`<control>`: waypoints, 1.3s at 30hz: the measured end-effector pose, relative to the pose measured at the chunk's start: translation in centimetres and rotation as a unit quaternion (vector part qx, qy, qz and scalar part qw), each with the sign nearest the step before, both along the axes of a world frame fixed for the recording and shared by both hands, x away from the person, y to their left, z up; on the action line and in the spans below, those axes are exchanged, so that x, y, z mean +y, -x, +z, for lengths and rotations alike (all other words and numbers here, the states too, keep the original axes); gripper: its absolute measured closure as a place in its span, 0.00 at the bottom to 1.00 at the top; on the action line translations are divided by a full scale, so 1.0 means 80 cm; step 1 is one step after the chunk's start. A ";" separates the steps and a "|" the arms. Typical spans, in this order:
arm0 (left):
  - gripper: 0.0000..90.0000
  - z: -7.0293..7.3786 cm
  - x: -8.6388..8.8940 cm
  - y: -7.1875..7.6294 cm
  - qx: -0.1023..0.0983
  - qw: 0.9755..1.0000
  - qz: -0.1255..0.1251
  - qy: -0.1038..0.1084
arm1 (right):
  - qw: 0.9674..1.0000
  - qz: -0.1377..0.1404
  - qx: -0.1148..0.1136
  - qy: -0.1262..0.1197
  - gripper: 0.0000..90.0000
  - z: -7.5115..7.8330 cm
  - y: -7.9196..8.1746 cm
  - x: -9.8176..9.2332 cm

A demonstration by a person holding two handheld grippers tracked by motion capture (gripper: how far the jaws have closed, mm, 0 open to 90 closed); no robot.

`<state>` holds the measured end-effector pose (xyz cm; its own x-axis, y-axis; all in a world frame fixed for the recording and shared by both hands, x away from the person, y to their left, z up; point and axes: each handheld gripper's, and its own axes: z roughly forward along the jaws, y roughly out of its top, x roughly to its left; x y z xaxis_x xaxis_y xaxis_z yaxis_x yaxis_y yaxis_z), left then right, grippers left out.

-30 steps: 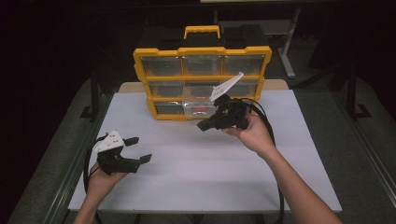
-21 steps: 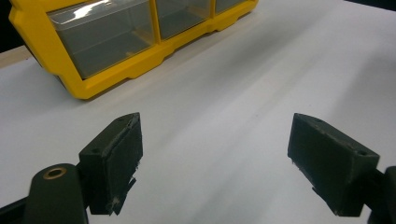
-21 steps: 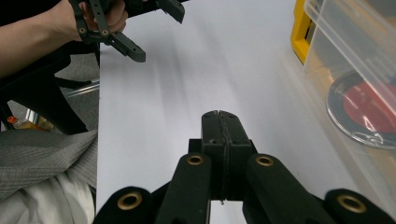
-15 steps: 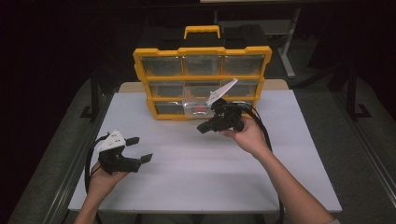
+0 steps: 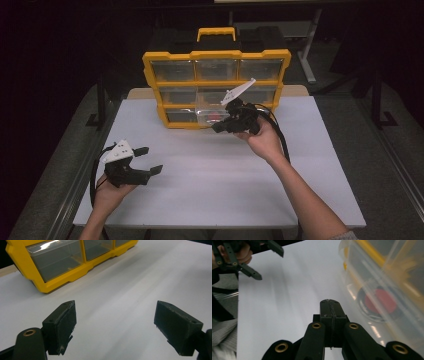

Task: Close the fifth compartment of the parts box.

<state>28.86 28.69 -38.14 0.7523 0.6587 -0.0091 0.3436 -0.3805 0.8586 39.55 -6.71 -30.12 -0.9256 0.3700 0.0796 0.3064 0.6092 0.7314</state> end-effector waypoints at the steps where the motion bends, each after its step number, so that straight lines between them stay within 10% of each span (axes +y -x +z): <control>1: 0.20 0.000 0.000 0.000 0.000 1.000 0.000 -0.001 | 1.000 -0.001 -0.006 0.004 0.99 0.003 -0.001 0.000; 39: 0.20 0.003 0.003 0.002 -0.005 1.000 0.002 0.006 | 0.997 -0.065 -0.014 0.027 0.99 0.019 -0.044 0.006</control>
